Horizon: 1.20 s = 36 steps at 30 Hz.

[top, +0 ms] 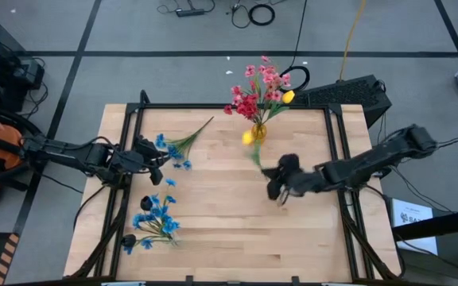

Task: Sort flowers into vase by color
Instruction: Put the yellow flower into the yellow vase

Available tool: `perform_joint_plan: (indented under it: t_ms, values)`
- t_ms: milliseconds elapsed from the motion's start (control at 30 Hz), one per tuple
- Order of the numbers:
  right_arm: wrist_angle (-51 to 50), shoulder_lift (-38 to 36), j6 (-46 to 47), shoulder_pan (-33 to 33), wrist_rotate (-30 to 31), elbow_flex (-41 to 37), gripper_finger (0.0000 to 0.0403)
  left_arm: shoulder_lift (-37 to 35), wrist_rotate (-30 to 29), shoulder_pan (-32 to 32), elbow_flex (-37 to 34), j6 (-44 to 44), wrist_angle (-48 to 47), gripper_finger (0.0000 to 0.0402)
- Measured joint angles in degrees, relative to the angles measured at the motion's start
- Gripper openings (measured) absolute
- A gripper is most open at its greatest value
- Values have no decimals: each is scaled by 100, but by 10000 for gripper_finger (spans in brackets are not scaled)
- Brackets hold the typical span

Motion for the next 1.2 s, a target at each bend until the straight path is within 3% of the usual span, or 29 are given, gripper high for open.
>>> perform_joint_plan:
  t_ms: [133,267,333,467,600,767,1200]
  values:
    - [1980,-875,-1236,-445,116,-1010,0,30,-31,2,0,-60,433,88]
    - [4317,-1564,-2528,-1139,-777,-1906,0,89,-48,2,0,300,854,88]
    - [4891,-1750,-2848,-1594,-1115,-2200,0,121,-51,2,0,347,1013,88]
    - [5123,-1814,-3093,-2628,-2019,-2303,0,186,-68,21,0,341,1188,88]
    - [5577,-1480,-3319,-3606,-3070,-2158,0,239,-68,96,0,339,1225,88]
    - [6711,-888,-3551,-4475,-3789,-1987,0,291,-68,246,0,325,1249,88]
    - [7513,763,-4203,-5152,-4765,-1274,0,293,-20,276,0,324,1276,88]
